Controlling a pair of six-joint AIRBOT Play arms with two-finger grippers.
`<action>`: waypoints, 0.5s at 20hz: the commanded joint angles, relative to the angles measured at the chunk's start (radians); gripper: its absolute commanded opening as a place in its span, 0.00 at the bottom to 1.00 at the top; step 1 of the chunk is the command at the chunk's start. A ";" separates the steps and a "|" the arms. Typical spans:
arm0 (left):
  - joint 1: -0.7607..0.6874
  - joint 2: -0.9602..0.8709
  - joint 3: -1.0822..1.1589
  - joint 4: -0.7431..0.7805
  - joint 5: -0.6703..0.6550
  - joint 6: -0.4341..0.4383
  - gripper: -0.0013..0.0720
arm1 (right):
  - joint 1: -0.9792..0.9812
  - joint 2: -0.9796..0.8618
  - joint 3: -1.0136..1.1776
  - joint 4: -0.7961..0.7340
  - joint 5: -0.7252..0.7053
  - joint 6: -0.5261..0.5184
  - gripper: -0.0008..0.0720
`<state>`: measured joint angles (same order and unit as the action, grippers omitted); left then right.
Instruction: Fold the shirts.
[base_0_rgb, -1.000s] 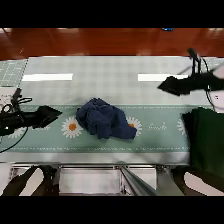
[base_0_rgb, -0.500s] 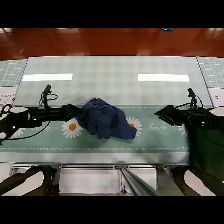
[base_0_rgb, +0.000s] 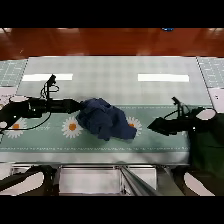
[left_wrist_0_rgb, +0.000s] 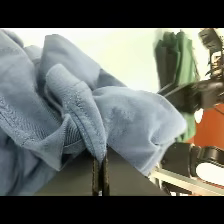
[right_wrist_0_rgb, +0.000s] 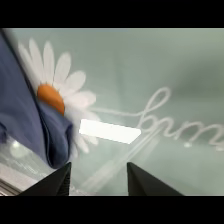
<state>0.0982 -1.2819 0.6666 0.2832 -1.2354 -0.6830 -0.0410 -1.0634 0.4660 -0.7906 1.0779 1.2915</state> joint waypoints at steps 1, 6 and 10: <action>0.007 -0.002 0.019 0.004 -0.031 -0.011 0.04 | 0.179 -0.056 -0.006 0.050 -0.072 0.050 0.57; 0.007 -0.003 0.019 0.005 -0.030 -0.021 0.04 | 0.324 -0.187 0.045 0.118 -0.164 0.047 0.57; 0.007 -0.003 0.019 0.005 -0.030 -0.021 0.04 | 0.389 -0.270 0.132 0.162 -0.175 0.039 0.57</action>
<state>0.1047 -1.2839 0.6846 0.2874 -1.2636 -0.7010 0.2897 -1.2728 0.5465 -0.6537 0.9352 1.3346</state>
